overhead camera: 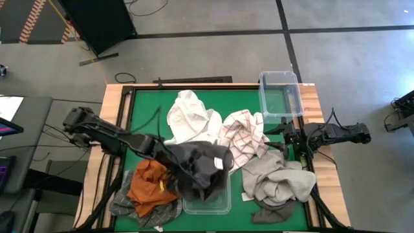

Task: Sort towels by color in basket
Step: Put the black towel into the bottom transparent bin

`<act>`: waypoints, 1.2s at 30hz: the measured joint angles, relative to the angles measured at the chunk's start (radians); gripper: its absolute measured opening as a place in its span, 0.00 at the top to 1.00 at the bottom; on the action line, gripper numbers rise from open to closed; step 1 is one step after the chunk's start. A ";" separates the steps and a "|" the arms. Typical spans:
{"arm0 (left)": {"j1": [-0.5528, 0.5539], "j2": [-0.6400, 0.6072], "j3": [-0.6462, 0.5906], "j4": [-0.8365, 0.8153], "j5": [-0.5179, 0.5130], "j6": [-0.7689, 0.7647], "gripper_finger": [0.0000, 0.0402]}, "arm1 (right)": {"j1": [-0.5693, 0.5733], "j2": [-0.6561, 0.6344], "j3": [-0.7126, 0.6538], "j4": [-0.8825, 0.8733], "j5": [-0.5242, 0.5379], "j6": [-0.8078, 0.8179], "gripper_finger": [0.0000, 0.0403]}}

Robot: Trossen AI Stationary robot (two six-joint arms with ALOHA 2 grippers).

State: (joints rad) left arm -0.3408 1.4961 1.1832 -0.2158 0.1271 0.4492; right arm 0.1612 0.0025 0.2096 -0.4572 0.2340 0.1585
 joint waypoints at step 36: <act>0.007 0.263 0.235 -0.259 0.136 -0.031 0.47 | 0.000 0.000 0.000 0.000 0.000 0.000 0.38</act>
State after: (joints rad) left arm -0.3334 1.7591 1.4181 -0.4749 0.2626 0.4183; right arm 0.1612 0.0025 0.2100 -0.4576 0.2340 0.1581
